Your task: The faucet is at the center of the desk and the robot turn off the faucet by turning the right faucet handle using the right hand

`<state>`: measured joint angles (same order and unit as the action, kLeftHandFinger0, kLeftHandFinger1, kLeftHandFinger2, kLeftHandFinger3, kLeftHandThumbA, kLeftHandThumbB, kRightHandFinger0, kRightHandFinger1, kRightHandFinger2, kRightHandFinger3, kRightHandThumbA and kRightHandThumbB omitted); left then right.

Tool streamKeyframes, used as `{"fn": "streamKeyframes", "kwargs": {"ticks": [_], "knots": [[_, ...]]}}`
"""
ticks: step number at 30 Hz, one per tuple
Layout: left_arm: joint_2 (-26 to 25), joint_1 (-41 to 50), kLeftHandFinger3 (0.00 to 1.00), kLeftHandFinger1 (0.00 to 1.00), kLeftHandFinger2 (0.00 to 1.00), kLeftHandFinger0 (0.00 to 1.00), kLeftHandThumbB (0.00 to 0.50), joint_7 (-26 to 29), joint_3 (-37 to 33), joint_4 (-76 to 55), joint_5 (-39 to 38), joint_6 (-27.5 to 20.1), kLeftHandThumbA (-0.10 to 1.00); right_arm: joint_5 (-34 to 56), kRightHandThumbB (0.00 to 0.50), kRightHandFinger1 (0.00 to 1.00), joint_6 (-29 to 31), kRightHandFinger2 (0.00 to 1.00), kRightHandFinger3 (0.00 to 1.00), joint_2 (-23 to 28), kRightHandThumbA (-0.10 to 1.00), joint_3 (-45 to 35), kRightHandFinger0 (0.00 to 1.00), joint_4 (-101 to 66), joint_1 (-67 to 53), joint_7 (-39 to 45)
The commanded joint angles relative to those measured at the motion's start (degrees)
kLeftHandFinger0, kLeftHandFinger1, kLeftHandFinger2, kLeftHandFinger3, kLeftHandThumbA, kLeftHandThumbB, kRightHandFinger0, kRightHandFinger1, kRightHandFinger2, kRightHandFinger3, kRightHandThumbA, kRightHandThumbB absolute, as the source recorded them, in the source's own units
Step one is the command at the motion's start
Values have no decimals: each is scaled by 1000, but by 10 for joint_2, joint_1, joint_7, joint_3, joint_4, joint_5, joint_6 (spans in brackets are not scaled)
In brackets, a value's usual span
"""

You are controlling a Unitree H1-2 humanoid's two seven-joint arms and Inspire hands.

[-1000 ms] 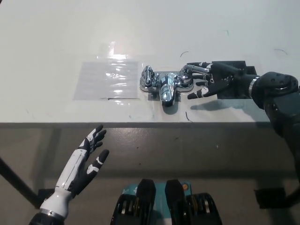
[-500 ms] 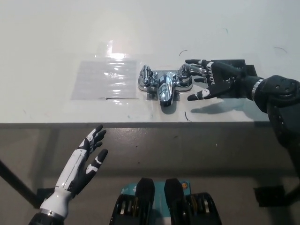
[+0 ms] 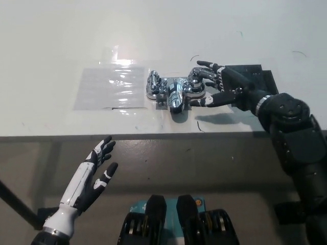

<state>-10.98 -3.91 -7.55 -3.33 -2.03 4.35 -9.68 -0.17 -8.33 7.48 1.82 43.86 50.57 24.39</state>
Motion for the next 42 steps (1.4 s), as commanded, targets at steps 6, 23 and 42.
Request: {"fn": "streamKeyframes", "kwargs": {"ticks": [6,23,42], "knots": [[-10,-1,1000,1000,1000,1000,233,-9,4,-25,-10,2,871,11,265,1000,37,1000,1000,-82,1000,-14,1000,-13,19,-79],[-14,-2,1000,1000,1000,1000,232,-10,5,-29,-11,5,878,-131,221,1000,-28,1000,1000,-193,1000,16,1000,-149,-61,-354],[-20,7,1000,1000,1000,1000,234,-11,5,-32,-14,7,890,-230,121,1000,57,1000,1000,-259,1000,39,1000,-107,-83,-602]]}}
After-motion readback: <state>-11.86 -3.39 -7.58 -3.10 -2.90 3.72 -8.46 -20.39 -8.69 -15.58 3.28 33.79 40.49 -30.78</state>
